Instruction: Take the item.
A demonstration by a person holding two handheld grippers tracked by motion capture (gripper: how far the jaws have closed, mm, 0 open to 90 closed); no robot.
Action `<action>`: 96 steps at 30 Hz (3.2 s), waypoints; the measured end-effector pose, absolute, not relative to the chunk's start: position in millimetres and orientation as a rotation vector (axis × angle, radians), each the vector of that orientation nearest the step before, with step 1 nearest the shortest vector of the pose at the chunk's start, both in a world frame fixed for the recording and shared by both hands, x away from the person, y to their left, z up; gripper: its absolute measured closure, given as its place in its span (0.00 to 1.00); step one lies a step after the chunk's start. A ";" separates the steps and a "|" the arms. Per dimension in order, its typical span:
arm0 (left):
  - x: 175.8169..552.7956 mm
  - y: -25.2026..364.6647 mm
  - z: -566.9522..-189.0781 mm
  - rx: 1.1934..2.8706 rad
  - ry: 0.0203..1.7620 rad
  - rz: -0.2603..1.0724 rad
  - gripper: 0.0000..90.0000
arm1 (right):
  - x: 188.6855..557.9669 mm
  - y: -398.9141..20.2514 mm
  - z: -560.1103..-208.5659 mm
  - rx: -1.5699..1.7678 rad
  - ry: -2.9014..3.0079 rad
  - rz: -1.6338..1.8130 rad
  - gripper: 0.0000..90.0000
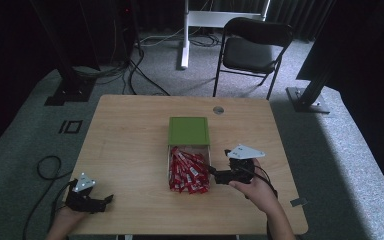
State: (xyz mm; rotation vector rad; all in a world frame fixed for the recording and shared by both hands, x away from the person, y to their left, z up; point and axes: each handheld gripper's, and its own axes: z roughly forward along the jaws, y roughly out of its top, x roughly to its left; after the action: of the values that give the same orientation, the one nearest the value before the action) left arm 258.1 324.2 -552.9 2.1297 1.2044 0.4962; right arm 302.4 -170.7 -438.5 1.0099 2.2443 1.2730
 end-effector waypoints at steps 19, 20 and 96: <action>258.2 324.3 -552.9 2.130 1.203 0.497 0.01 | 308.4 -121.2 -441.9 0.905 2.333 1.309 0.16; 258.2 324.2 -553.0 2.130 1.203 0.497 0.01 | 308.7 -118.8 -442.6 0.904 2.338 1.308 0.16; 258.2 324.2 -553.0 2.130 1.204 0.496 0.01 | 305.9 -88.5 -446.3 1.047 2.418 1.144 0.90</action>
State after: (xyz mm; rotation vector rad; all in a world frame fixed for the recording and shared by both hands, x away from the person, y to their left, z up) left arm 258.2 324.2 -553.0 2.1296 1.2037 0.4964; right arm 305.9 -88.5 -446.3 1.0472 2.4182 1.1436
